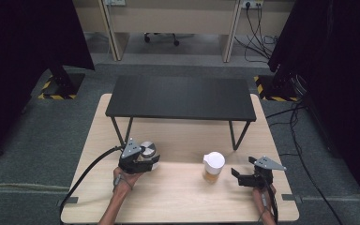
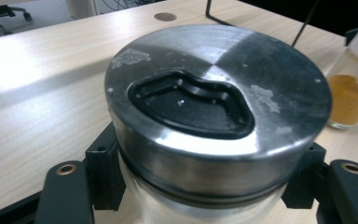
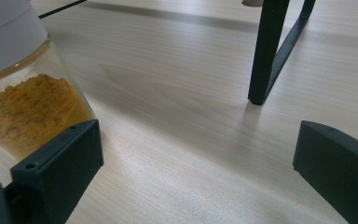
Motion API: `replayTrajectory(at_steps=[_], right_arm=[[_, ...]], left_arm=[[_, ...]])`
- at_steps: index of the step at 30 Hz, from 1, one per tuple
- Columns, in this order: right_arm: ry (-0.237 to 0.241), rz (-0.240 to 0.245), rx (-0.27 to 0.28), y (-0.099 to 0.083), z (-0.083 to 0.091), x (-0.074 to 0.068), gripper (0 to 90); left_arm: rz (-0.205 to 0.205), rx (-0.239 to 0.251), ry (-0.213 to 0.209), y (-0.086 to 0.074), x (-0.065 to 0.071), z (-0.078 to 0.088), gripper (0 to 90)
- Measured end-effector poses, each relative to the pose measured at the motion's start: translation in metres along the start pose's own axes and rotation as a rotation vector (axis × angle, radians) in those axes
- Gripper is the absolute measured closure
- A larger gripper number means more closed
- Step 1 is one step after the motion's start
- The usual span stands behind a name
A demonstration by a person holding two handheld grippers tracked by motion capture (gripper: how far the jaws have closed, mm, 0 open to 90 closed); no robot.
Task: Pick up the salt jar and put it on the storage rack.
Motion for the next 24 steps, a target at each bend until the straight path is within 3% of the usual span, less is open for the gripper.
replayTrajectory(at_steps=[6,9,16,24], right_arm=[[0.0,0.001,0.0,0.0,0.0,0.0,1.5],[-0.001,0.0,0.001,0.0,0.0,0.0,1.5],[-0.001,0.001,0.001,0.0,0.0,0.0,1.5],[-0.002,0.002,0.003,0.0,0.0,-0.001,1.5]], left_arm=[[-0.01,-0.017,-0.059,0.02,0.007,0.016,31.2],[-0.011,-0.019,-0.067,0.027,0.01,0.021,31.2],[-0.023,-0.046,-0.095,0.059,0.018,0.036,31.2],[-0.002,-0.016,-0.13,0.1,0.021,0.055,31.2]])
Point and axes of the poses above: each handheld gripper's, and its own axes: z roughly backward along the jaws, y roughly out of its top, x roughly to its right, the point moved 7 cm from there along -z, roughly forward along the jaws, and after that the axes turned 15 degrees about z, right-handed, at the moved point
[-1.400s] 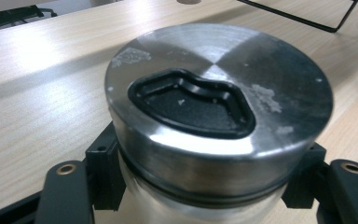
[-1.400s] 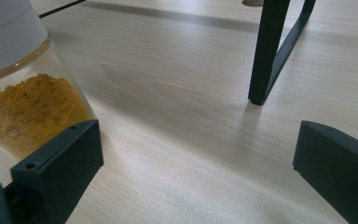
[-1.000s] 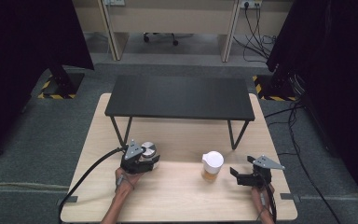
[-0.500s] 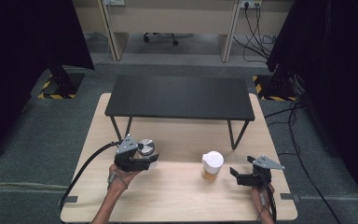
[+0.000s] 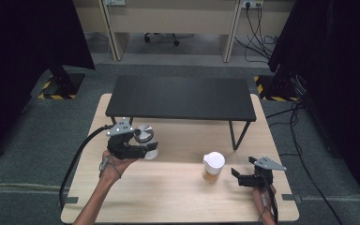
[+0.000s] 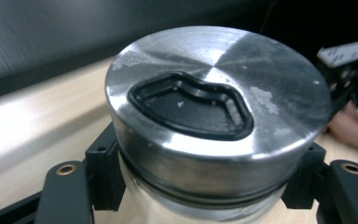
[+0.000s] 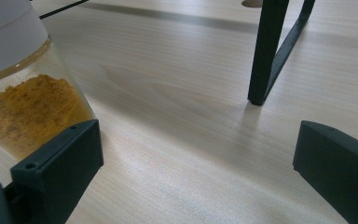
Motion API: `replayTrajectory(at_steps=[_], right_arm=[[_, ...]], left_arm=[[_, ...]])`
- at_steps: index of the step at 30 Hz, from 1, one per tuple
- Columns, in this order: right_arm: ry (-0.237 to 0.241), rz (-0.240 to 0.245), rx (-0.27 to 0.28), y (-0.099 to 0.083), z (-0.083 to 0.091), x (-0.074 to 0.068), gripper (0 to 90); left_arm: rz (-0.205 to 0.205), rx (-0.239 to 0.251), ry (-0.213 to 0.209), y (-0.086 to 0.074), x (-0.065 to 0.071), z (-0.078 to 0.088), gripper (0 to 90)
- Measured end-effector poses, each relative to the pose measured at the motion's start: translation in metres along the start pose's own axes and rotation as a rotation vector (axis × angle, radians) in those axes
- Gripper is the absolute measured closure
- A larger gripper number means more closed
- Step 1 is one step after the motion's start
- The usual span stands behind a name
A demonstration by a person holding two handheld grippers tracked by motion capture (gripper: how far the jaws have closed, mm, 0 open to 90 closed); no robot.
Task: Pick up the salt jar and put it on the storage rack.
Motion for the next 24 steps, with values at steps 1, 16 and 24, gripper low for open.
replayTrajectory(at_steps=[1,16,24], right_arm=[[0.0,0.001,-0.001,0.0,0.0,0.0,1.5],[0.001,0.001,-0.002,0.0,0.0,0.0,1.5],[0.002,0.002,-0.002,0.0,0.0,0.0,1.5]], left_arm=[[0.0,0.004,-0.002,0.005,0.001,0.002,31.2],[-0.024,0.027,0.049,0.08,0.02,0.01,31.2],[-0.016,0.038,0.095,0.111,0.026,-0.011,31.2]])
Point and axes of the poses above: each handheld gripper's, and its own axes: z roughly backward along the jaws, y roughly out of its top, x roughly to its right, the point moved 7 cm from there along -z, roughly forward along the jaws, and after that the axes turned 15 degrees about z, right-handed, at the moved point
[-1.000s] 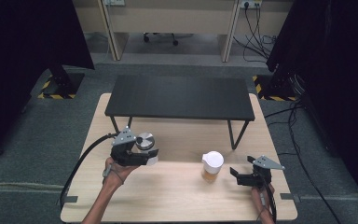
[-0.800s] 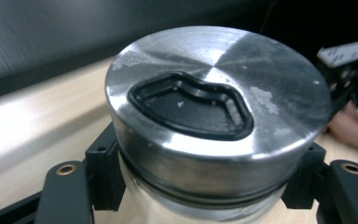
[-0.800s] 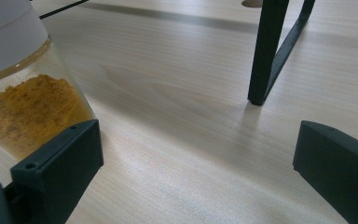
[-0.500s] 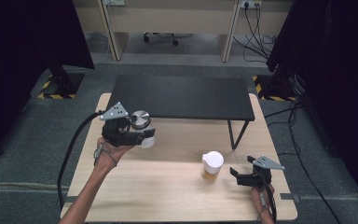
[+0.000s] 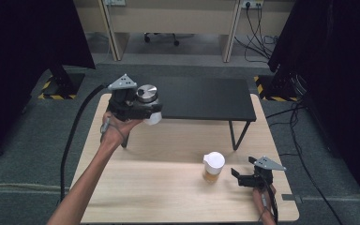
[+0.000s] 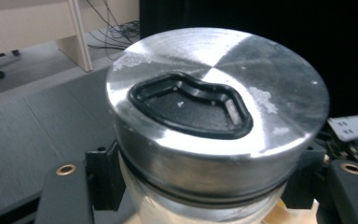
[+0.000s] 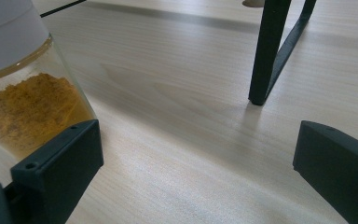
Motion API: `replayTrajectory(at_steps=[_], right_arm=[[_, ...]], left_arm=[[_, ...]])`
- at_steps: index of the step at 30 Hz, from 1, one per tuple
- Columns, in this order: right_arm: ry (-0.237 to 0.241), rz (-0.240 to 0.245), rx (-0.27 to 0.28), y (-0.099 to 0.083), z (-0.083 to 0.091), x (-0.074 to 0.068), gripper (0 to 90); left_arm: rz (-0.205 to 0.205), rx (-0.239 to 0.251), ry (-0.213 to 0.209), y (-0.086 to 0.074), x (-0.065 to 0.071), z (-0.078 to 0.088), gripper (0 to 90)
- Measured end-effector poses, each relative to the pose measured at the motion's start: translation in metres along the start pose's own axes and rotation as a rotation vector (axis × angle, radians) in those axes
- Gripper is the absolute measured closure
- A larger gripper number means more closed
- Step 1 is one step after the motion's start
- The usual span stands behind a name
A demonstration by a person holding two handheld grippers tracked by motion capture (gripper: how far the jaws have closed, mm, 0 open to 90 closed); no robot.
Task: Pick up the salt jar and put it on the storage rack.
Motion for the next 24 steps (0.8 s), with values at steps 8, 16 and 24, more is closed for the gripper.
replayTrajectory(at_steps=[8,16,24], right_arm=[[0.002,0.002,0.002,0.0,0.0,0.0,1.5],[0.008,-0.002,0.007,-0.001,0.0,0.001,1.5],[0.011,-0.005,0.01,-0.001,0.001,0.002,1.5]], left_arm=[[0.035,0.036,0.067,0.015,-0.01,-0.032,31.2],[0.037,0.055,0.19,0.026,-0.022,-0.06,31.2],[0.036,0.051,0.264,0.025,-0.029,-0.075,31.2]])
Point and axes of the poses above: each handheld gripper's, and its own axes: z roughly backward along the jaws, y roughly out of its top, x roughly to its right, the point moved 7 cm from there along -z, roughly forward along the jaws, and after that the axes turned 15 degrees about z, right-handed, at the moved point
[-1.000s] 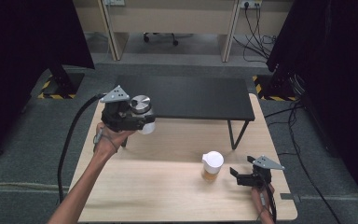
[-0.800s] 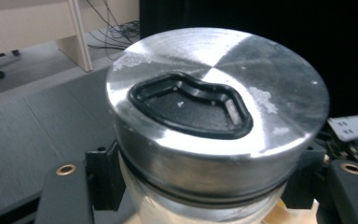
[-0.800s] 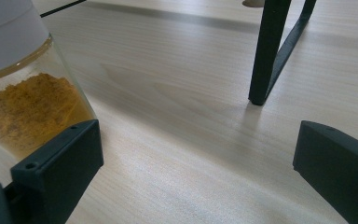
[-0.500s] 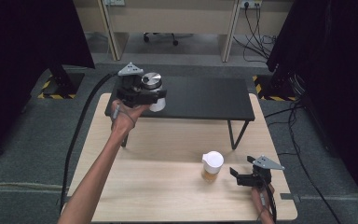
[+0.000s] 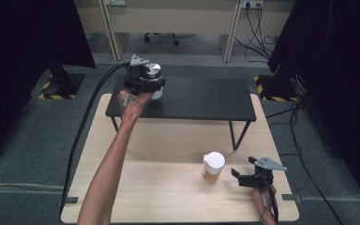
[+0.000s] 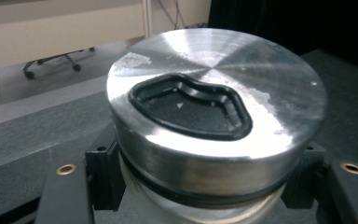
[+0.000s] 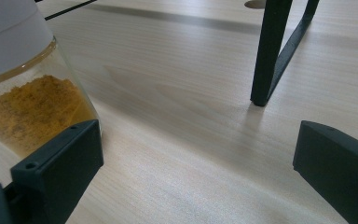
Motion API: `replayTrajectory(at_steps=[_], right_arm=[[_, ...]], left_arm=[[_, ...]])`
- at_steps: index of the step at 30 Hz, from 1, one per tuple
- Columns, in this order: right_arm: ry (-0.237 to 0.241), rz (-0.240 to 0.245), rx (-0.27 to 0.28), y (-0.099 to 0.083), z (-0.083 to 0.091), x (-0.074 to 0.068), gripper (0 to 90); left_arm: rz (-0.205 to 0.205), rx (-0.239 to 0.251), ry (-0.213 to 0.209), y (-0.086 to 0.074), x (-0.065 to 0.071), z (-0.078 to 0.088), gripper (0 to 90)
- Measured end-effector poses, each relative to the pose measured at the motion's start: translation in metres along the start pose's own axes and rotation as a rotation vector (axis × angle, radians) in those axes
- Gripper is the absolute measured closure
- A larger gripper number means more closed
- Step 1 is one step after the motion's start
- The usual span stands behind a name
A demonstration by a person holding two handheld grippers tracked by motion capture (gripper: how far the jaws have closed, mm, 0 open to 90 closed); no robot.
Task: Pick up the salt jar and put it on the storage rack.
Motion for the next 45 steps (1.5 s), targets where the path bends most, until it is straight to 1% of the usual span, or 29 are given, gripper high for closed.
replayTrajectory(at_steps=[3,6,9,10,12,13,16,19,20,24,25,27,28,29,31,32,33,34,36,40,41,42,45], right_arm=[[0.0,0.001,0.002,0.0,0.0,0.0,1.5],[-0.001,0.001,0.001,0.0,0.0,0.0,1.5],[-0.001,0.0,0.001,0.0,0.0,0.0,1.5],[-0.001,0.0,0.001,0.0,0.0,0.0,1.5],[-0.001,0.001,0.001,0.0,0.0,0.0,1.5],[-0.002,0.001,0.001,0.0,0.0,0.0,1.5],[-0.001,0.0,0.001,0.0,0.0,0.0,1.5],[-0.002,0.001,0.001,0.0,0.0,0.0,1.5],[-0.001,0.002,0.001,0.0,0.0,0.0,1.5],[-0.001,0.001,0.001,0.0,0.0,0.0,1.5],[-0.001,0.001,0.0,0.0,0.0,0.0,1.5],[-0.002,0.001,0.002,0.0,0.0,0.0,1.5],[-0.002,0.001,0.003,0.0,0.0,0.0,1.5],[-0.002,0.001,0.003,0.0,0.0,0.0,1.5],[-0.002,0.001,0.002,0.0,0.0,0.0,1.5],[-0.002,0.001,0.002,0.0,0.0,0.0,1.5],[-0.002,0.003,0.001,0.0,0.0,0.0,1.5],[-0.004,0.003,0.0,0.0,0.0,-0.001,1.5],[-0.004,0.004,0.0,0.0,0.0,-0.001,1.5],[-0.005,0.004,-0.002,0.0,0.0,-0.001,1.5],[-0.006,0.004,-0.001,0.0,0.0,-0.001,1.5],[-0.006,0.004,-0.001,0.0,0.0,-0.001,1.5],[-0.005,0.004,-0.002,0.0,0.0,-0.001,1.5]], left_arm=[[-0.007,-0.007,0.01,0.0,0.0,-0.002,31.2],[-0.004,-0.008,0.021,-0.001,-0.001,-0.004,31.2],[0.022,0.005,0.007,-0.003,-0.006,-0.004,31.2],[0.025,0.004,0.009,-0.003,-0.007,-0.004,31.2],[0.008,-0.007,0.028,-0.004,-0.006,-0.005,31.2],[0.006,-0.009,0.032,-0.004,-0.006,-0.006,31.2],[0.005,-0.014,0.027,-0.005,-0.006,-0.008,31.2],[0.019,-0.014,0.026,-0.008,-0.009,-0.01,31.2],[0.016,-0.012,0.022,-0.009,-0.011,-0.01,31.1],[0.009,-0.008,0.021,-0.01,-0.01,-0.009,30.9],[0.003,-0.005,0.012,-0.01,-0.012,-0.009,30.6],[0.004,0.016,-0.014,-0.01,-0.014,-0.006,24.9],[0.004,0.016,-0.014,-0.01,-0.014,-0.006,20.9],[0.006,0.02,-0.039,-0.009,-0.015,-0.002,18.0],[0.005,0.022,-0.044,-0.008,-0.016,0.003,13.5],[0.005,0.022,-0.044,-0.008,-0.016,0.003,11.4],[0.001,0.017,-0.047,-0.007,-0.016,0.005,11.4],[-0.005,0.011,-0.048,-0.007,-0.017,0.008,8.3],[-0.01,0.002,-0.053,-0.006,-0.018,0.01,5.5],[-0.026,-0.021,-0.067,-0.006,-0.018,0.017,2.8],[-0.039,-0.016,-0.078,-0.006,-0.017,0.021,1.1],[-0.039,-0.016,-0.078,-0.006,-0.017,0.021,1.1],[-0.05,-0.007,-0.097,-0.008,-0.014,0.029,1.0]])
Point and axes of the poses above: each handheld gripper's, and its own axes: z roughly backward along the jaws, y roughly out of its top, x roughly to its right, the point moved 7 cm from there along -z, roughly forward along the jaws, and after that the axes turned 15 degrees about z, right-handed, at the moved point
